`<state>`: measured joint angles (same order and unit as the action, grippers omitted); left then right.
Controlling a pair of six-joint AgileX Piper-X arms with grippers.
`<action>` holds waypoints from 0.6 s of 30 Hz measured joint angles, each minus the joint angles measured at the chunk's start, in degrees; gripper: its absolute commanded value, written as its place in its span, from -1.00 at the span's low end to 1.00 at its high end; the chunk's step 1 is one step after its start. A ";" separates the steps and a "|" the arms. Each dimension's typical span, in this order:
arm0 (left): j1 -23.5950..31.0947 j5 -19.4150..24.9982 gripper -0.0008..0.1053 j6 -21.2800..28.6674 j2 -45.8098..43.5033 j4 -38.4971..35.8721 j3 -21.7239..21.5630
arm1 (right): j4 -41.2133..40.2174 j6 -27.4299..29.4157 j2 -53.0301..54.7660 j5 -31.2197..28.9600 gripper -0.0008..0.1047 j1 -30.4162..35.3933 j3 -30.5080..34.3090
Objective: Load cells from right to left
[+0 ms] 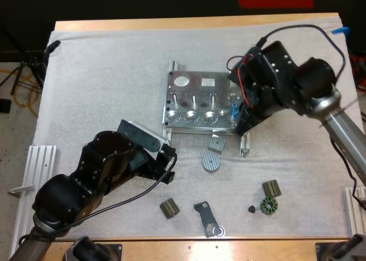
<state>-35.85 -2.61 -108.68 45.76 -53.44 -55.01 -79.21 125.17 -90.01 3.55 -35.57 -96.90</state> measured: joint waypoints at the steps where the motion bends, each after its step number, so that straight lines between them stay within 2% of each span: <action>1: 0.00 -0.11 0.25 0.32 0.00 0.50 0.00 | 0.08 0.11 -0.60 0.03 -0.84 0.00 -0.42; 9: 0.00 -0.66 0.25 3.72 0.00 2.37 0.00 | 0.06 2.36 -8.18 -0.29 -0.84 0.00 -6.70; 18: 0.00 -0.66 0.25 4.59 0.00 2.52 0.00 | -0.07 2.60 -15.00 -2.66 -0.84 0.00 -12.55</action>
<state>-35.85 -3.26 -104.10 45.76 -50.91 -55.01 -79.29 127.77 -105.01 0.89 -35.57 -109.45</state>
